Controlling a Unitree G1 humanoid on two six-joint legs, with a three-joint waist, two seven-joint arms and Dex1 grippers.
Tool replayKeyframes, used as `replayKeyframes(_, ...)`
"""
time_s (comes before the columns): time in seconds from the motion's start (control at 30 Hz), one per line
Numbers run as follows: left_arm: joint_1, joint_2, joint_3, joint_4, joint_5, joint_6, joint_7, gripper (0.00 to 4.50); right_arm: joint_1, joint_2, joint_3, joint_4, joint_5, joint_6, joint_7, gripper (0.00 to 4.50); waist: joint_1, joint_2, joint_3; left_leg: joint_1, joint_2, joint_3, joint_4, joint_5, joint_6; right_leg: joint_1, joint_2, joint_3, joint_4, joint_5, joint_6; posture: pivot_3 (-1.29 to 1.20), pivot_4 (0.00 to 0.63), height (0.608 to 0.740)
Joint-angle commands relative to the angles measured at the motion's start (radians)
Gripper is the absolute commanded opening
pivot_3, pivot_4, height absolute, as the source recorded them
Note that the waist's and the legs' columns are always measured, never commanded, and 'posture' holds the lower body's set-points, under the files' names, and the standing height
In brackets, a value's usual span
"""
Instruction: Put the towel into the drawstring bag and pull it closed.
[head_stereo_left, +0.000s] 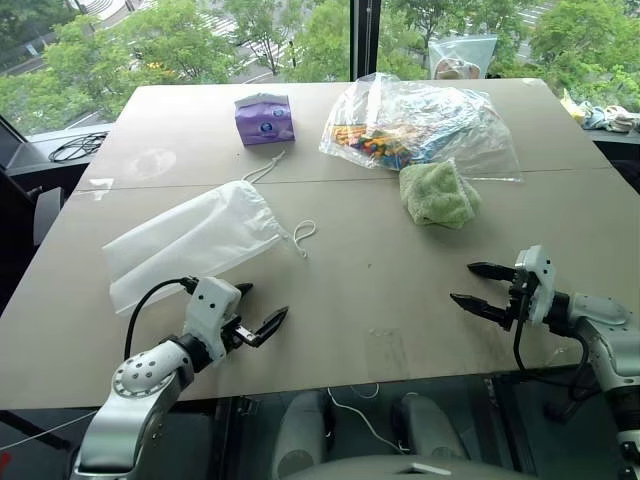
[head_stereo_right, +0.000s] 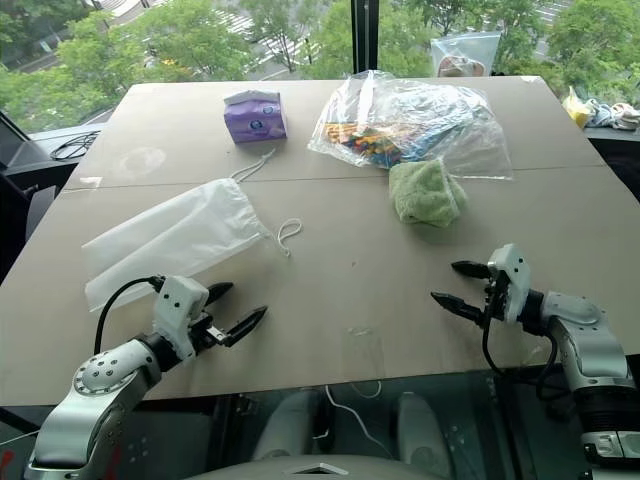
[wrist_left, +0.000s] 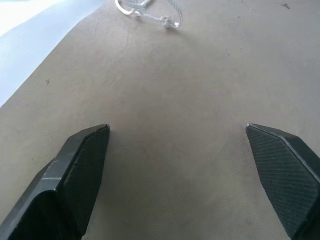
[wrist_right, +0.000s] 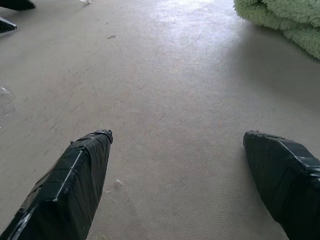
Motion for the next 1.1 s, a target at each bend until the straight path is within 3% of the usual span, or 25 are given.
replayKeyframes(0.03, 0.023, 0.001, 0.003, -0.067, -0.027, -0.001, -0.017, 4.5, -0.008, -0.013, -0.029, -0.002, 0.014, -0.028, 0.013, 4.47, 0.0, 0.0, 0.0, 0.0, 0.0, 0.0, 0.0, 0.0, 0.0, 0.0, 0.0, 0.0, 0.0, 0.0, 0.0, 0.0, 0.15, 0.74)
replayKeyframes(0.23, -0.009, -0.008, -0.011, -0.071, -0.05, 0.008, -0.027, 4.5, -0.042, 0.009, -0.029, 0.016, 0.012, -0.073, 0.0, 4.47, 0.0, 0.0, 0.001, 0.0, 0.0, 0.0, 0.0, 0.0, 0.0, 0.0, 0.0, 0.0, 0.0, 0.0, 0.0, 0.0, 0.15, 0.74)
replayKeyframes(0.43, -0.017, -0.018, -0.061, -0.04, -0.027, -0.007, -0.04, 4.5, 0.031, -0.003, -0.05, -0.056, 0.013, -0.084, -0.028, 4.47, 0.003, 0.0, 0.001, -0.001, 0.0, 0.0, 0.0, 0.0, 0.0, 0.0, 0.0, 0.0, 0.0, 0.0, 0.0, 0.0, 0.15, 0.74)
replayKeyframes(0.7, -0.003, -0.104, -0.059, -0.137, -0.12, 0.006, -0.008, 4.5, 0.067, -0.027, -0.094, -0.082, 0.021, -0.103, -0.038, 4.47, -0.002, -0.001, 0.001, 0.0, 0.0, 0.001, 0.001, 0.0, 0.0, 0.0, 0.001, 0.001, 0.001, 0.0, 0.001, 0.0, 0.15, 0.74)
replayKeyframes(0.87, -0.079, -0.215, -0.036, -0.202, -0.132, 0.037, 0.166, 4.5, 0.048, -0.047, -0.12, -0.123, 0.101, -0.046, 0.003, 4.47, 0.005, -0.001, 0.002, 0.0, 0.0, 0.0, 0.001, 0.0, 0.0, 0.0, 0.002, 0.0, 0.001, 0.0, 0.001, 0.0, 0.15, 0.74)
replayKeyframes(1.1, -0.216, -0.313, -0.063, -0.103, 0.037, 0.02, 0.403, 4.5, -0.091, -0.039, -0.077, -0.077, 0.118, -0.042, 0.052, 4.47, 0.001, -0.001, 0.002, 0.001, -0.001, -0.001, 0.005, 0.003, 0.004, 0.004, 0.009, 0.001, 0.002, 0.0, 0.002, 0.0, 0.15, 0.74)
